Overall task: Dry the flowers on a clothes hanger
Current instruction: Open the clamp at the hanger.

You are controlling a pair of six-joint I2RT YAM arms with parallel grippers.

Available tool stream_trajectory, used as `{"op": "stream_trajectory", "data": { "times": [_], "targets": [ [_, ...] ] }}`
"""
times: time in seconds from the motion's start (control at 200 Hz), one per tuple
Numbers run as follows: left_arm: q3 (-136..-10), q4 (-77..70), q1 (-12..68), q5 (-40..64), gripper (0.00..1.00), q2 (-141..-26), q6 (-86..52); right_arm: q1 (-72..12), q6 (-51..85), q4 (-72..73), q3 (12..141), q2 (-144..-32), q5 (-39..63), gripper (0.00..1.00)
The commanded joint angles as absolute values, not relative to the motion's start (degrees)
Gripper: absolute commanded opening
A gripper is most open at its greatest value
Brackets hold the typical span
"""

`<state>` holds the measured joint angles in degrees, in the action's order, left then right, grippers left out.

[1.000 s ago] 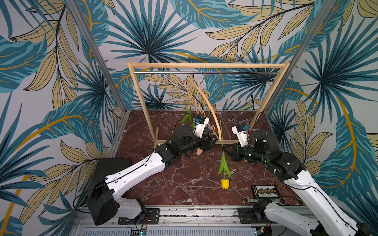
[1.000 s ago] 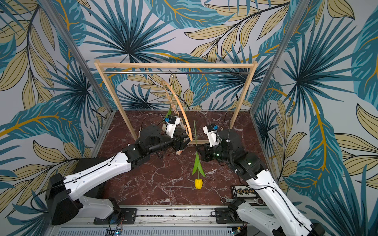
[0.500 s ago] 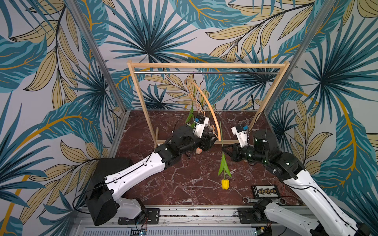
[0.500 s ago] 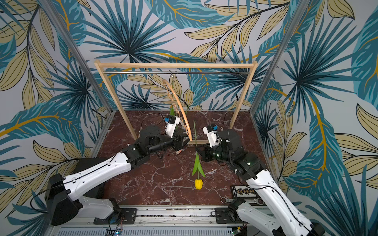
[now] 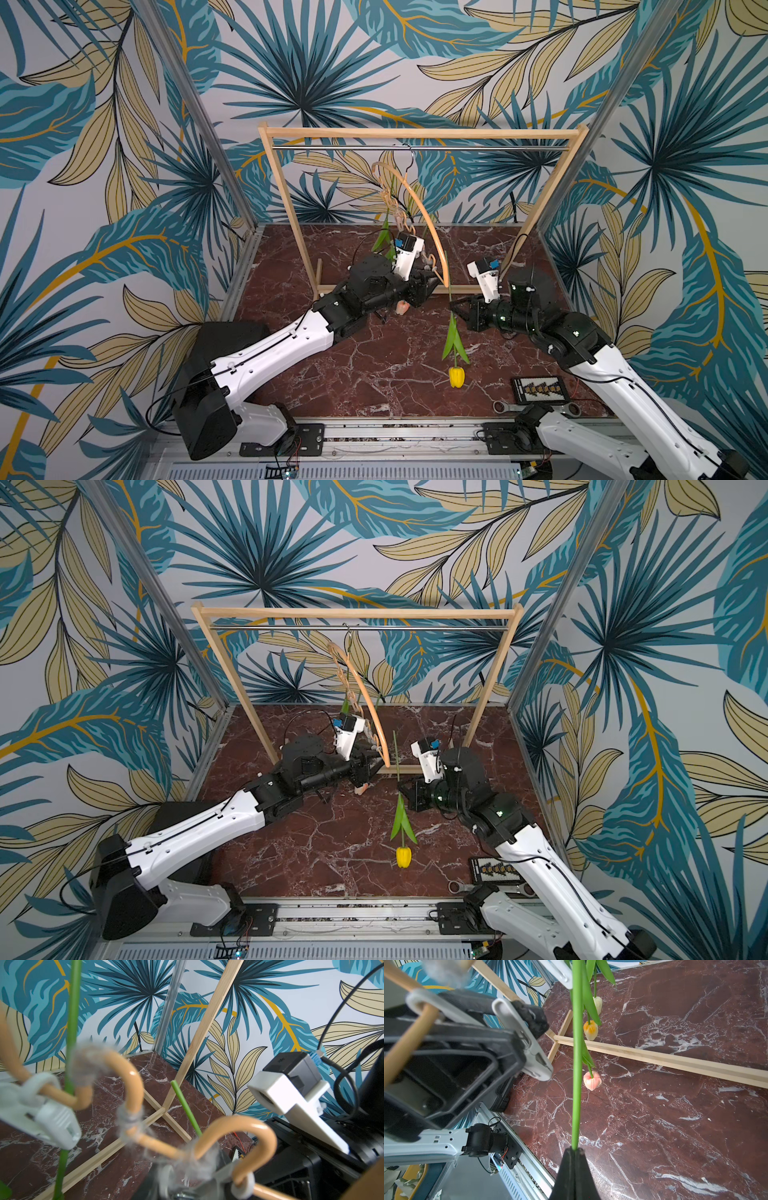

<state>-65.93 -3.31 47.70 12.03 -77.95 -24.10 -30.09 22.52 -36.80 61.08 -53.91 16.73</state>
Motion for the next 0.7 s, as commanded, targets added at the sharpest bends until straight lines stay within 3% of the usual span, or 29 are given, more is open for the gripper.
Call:
{"op": "stream_trajectory", "data": {
  "times": [0.0,0.456,0.696],
  "targets": [
    [-66.9,-5.7,47.9,12.9,0.38,-77.8,-24.9,-30.0,23.9,-34.5,58.8,-52.6,15.6,0.00],
    [-64.5,-8.4,47.9,12.2,0.30,-78.2,-28.9,-30.0,26.4,-32.2,51.6,-49.1,8.2,0.00],
    [-62.0,-12.8,48.0,12.1,0.28,-78.7,-34.0,-30.0,27.7,-31.2,50.7,-49.0,9.1,0.00]
  ]
}}
